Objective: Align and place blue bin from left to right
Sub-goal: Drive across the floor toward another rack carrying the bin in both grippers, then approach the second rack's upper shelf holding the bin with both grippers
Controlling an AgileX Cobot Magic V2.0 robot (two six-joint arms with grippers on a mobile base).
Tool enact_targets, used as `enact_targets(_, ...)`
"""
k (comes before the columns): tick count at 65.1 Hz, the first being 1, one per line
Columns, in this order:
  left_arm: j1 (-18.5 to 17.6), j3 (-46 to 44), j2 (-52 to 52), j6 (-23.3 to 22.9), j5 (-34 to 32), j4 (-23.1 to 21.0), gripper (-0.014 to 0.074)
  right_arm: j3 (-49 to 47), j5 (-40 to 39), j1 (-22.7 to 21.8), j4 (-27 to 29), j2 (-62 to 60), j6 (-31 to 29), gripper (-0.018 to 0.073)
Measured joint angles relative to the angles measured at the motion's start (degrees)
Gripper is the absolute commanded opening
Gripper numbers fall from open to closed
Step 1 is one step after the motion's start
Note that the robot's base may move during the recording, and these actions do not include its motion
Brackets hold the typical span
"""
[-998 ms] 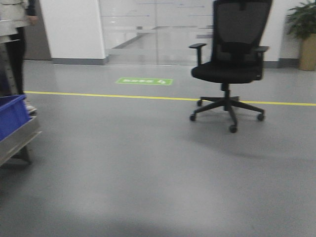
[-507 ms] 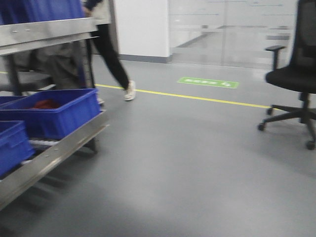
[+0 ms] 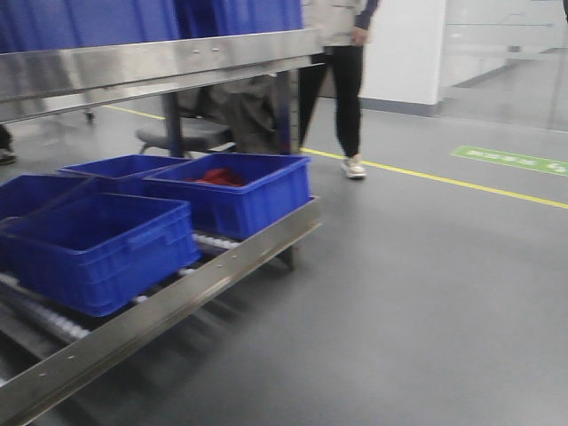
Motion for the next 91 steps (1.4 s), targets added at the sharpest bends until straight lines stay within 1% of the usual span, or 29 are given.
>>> enact_targets(91, 0.0, 0.0, 0.0, 0.0, 0.1, 0.0, -0.0008, 0.0, 0.0, 0.0, 0.1, 0.0, 0.0, -0.008)
